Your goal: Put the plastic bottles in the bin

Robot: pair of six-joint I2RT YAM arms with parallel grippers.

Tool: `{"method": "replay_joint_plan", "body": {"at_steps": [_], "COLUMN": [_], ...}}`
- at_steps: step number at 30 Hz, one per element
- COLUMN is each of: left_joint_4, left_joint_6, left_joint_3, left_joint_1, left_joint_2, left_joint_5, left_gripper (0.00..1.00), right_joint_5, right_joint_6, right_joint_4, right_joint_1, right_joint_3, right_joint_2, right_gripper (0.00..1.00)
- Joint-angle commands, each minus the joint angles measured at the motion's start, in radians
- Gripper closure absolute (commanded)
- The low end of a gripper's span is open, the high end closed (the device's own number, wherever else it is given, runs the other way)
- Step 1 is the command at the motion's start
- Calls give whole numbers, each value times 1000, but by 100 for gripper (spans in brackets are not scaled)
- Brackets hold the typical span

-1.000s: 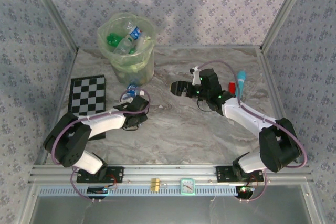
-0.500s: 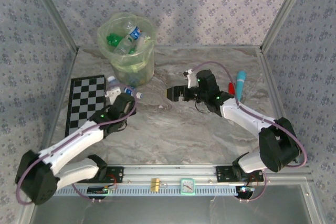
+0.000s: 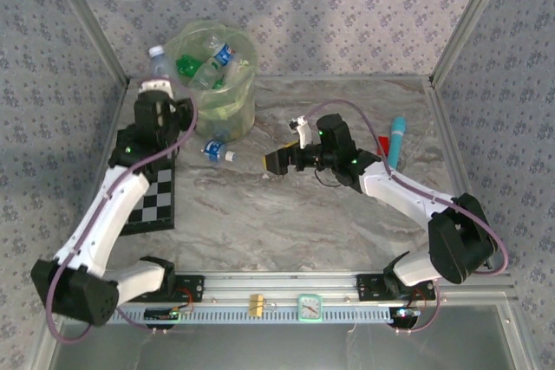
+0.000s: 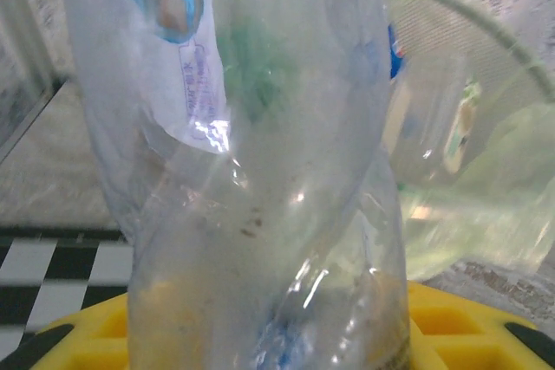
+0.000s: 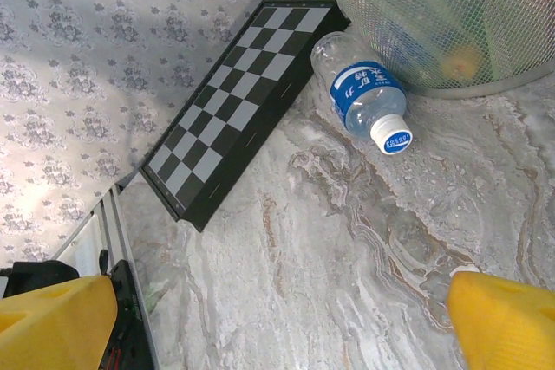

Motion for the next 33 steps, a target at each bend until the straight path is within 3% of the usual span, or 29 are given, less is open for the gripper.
{"method": "replay_joint_plan", "body": {"at_steps": [1, 13, 18, 24, 26, 30, 33], "left_joint_4": [-28, -235, -357, -441, -454, -459, -449], "left_joint_6": [145, 183, 182, 154, 146, 129, 118], "left_joint_3": [157, 582, 715, 794, 811, 824, 821], "left_joint_1": [25, 105, 115, 128, 132, 135, 135], "left_joint_2": [111, 483, 589, 653, 667, 676, 666], "left_joint_5": [171, 344, 364, 358, 357, 345, 341], "left_gripper": [63, 62, 62, 57, 53, 33, 24], "right_joint_5": [-9, 36, 42, 73, 76, 85, 92], "right_joint_6": [-36, -75, -83, -106, -111, -112, -112], "right_joint_4": [-12, 20, 108, 92, 81, 72, 71], "right_joint_1": [11, 21, 32, 33, 33, 34, 34], "right_joint_3": [37, -8, -67, -79, -79, -81, -80], "right_joint_2": [-8, -83, -132, -160, -161, -161, -161], "right_gripper": [0, 0, 0, 0, 0, 0, 0]}}
